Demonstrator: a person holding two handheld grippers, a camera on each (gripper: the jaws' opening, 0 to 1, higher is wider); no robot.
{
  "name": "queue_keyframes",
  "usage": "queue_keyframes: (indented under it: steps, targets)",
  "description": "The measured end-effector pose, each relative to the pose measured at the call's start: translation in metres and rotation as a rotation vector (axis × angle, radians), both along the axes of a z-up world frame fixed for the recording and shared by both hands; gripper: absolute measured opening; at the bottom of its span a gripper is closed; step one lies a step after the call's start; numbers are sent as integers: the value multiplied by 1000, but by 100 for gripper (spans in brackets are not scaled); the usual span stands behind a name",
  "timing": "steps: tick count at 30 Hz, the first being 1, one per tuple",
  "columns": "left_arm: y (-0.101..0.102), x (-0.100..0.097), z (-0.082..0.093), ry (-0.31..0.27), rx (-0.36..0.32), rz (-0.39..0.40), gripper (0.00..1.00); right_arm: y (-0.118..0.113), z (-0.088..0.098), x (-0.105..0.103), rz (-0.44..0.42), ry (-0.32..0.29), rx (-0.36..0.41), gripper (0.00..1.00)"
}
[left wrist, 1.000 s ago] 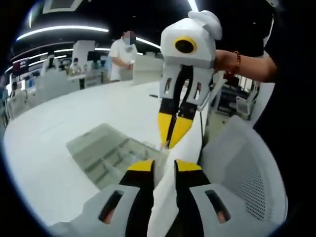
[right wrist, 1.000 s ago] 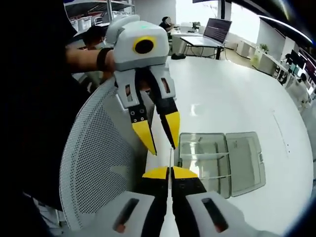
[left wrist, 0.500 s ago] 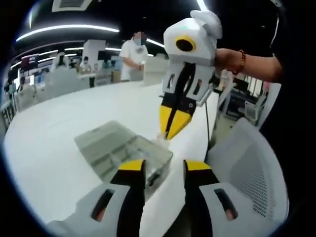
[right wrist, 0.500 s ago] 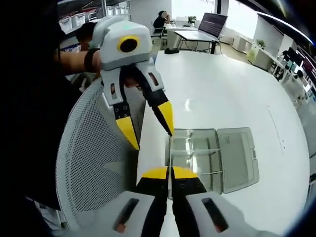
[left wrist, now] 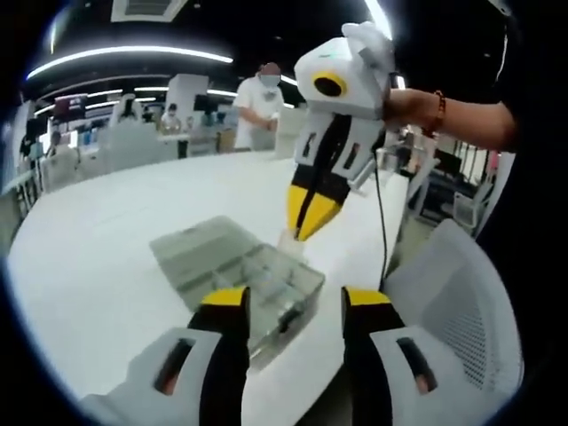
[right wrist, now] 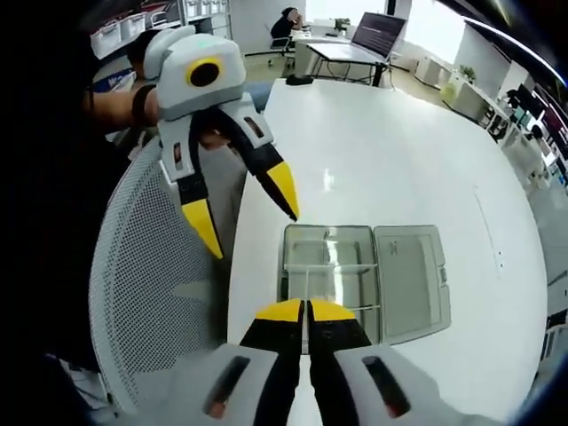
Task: Insert the divider into the dual guide fixture by aligning both edges with the guide slots and pushing it downward to the bottom, including one-sided entry, uneven engagement, binding, and posture correction.
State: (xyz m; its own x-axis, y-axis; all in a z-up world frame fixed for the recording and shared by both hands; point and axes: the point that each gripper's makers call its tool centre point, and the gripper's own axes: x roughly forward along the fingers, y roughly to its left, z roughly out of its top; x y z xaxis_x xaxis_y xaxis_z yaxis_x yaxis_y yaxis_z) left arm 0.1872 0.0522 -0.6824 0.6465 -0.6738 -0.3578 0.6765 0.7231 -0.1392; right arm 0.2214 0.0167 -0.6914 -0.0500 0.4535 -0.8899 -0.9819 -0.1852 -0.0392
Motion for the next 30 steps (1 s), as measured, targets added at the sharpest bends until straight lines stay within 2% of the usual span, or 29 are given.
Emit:
queue_keyframes:
  steps: [7, 17, 20, 25, 30]
  targets:
    - [3, 2, 1, -7, 2, 30, 49, 1, -1, 7, 5, -20, -22, 0]
    - [13, 5, 4, -17, 18, 71, 66, 5, -4, 14, 22, -53, -67, 0]
    - [15, 2, 3, -8, 27, 54, 63, 5, -6, 16, 30, -58, -80, 0]
    - [21, 2, 3, -19, 57, 55, 72, 5, -7, 18, 38, -58, -94, 0]
    - [23, 3, 1, -23, 74, 51, 74, 7, -8, 19, 58, -50, -103, 0]
